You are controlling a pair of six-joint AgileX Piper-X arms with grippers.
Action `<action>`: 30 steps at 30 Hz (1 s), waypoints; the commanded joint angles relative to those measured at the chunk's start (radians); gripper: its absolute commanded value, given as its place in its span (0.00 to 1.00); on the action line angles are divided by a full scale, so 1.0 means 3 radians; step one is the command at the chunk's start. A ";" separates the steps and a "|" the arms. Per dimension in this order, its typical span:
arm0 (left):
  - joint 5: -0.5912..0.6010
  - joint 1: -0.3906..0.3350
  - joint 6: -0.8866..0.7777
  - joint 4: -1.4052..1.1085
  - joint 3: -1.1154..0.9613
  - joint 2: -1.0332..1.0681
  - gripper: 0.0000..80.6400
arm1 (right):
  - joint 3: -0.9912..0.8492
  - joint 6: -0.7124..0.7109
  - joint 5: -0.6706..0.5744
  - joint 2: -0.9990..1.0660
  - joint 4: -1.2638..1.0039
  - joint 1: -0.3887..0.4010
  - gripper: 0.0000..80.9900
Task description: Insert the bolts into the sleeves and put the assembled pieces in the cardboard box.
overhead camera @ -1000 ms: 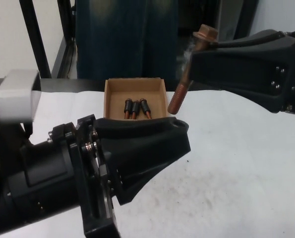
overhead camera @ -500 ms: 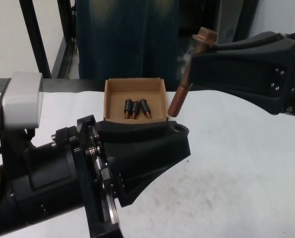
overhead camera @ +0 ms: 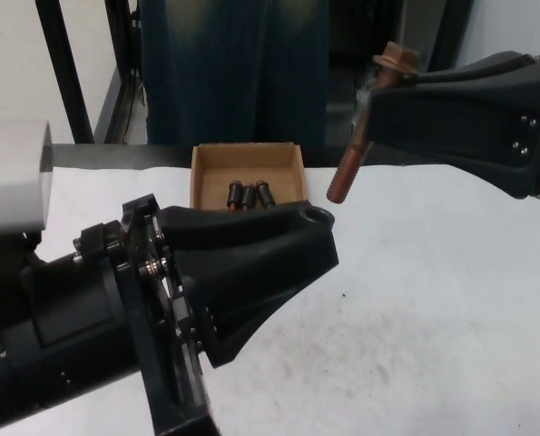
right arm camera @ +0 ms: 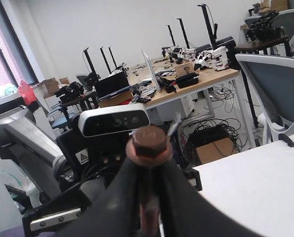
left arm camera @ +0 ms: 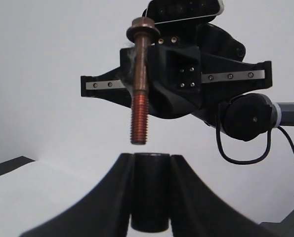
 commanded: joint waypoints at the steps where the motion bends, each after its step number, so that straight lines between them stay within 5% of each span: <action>1: -0.0009 0.0001 0.0046 -0.0029 -0.0019 -0.0033 0.01 | -0.0019 0.0042 -0.0041 -0.0004 -0.0014 -0.0017 0.00; 30: 0.0074 0.0001 0.0002 -0.0012 -0.0019 0.0153 0.01 | -0.0019 0.0318 -0.0026 -0.0004 -0.0042 0.0124 0.00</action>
